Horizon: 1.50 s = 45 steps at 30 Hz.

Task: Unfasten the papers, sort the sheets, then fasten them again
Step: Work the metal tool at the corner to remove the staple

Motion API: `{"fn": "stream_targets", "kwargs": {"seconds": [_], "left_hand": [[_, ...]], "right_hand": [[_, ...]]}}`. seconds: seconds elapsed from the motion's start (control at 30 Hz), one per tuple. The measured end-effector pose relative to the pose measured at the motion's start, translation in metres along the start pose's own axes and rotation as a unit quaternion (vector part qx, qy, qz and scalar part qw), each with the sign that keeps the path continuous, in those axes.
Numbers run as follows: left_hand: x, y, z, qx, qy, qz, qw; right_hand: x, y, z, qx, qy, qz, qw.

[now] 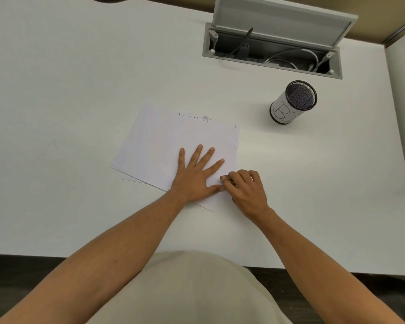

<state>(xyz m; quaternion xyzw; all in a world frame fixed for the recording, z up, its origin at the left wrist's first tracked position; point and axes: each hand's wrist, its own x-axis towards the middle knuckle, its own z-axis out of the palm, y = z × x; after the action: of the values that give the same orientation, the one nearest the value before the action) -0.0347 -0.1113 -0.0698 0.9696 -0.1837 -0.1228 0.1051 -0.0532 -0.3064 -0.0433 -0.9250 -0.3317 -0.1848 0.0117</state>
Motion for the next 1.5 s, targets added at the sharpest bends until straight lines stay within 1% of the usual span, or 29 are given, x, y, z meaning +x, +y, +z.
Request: {"fn": "stream_targets", "kwargs": {"seconds": [0.07, 0.2, 0.4, 0.53, 0.7, 0.8, 1.1, 1.3, 1.37, 1.43, 1.5], "left_hand": [[0.0, 0.0, 0.0, 0.005, 0.0, 0.001, 1.0], [-0.001, -0.001, 0.001, 0.003, 0.001, 0.004, 1.0], [0.0, -0.001, 0.0, 0.008, -0.004, 0.003, 1.0], [0.001, -0.001, 0.001, 0.009, -0.004, 0.004, 1.0], [0.001, -0.001, 0.002, 0.009, 0.001, 0.005, 1.0], [0.0, -0.001, 0.002, 0.01, 0.002, 0.005, 1.0], [-0.001, -0.001, 0.0, 0.002, 0.005, 0.007, 1.0], [-0.002, 0.001, -0.004, -0.004, -0.001, 0.004, 1.0], [-0.002, 0.001, -0.004, -0.003, -0.002, 0.001, 1.0], [-0.001, 0.001, -0.003, 0.001, -0.004, 0.001, 1.0], [-0.001, 0.001, -0.001, 0.006, -0.005, 0.002, 1.0]], "right_hand": [[-0.001, 0.0, -0.002, 0.007, -0.009, 0.014, 1.0], [0.001, -0.003, -0.006, 0.049, -0.041, 0.099, 0.993], [0.014, -0.003, -0.009, 0.089, -0.078, 0.143, 0.983], [0.018, -0.001, -0.008, 0.115, -0.104, 0.122, 0.98], [0.019, 0.002, -0.007, 0.125, -0.101, 0.11, 0.981], [0.017, 0.002, -0.006, 0.112, -0.094, 0.098, 0.984], [0.005, -0.008, -0.003, 0.029, -0.029, 0.071, 0.997], [0.004, -0.007, -0.005, 0.0, 0.002, 0.048, 0.999], [0.002, -0.007, -0.005, -0.001, 0.02, 0.047, 0.999], [-0.002, -0.008, -0.004, 0.004, 0.018, 0.056, 0.998], [-0.005, -0.008, -0.004, 0.031, -0.001, 0.096, 0.995]]}}
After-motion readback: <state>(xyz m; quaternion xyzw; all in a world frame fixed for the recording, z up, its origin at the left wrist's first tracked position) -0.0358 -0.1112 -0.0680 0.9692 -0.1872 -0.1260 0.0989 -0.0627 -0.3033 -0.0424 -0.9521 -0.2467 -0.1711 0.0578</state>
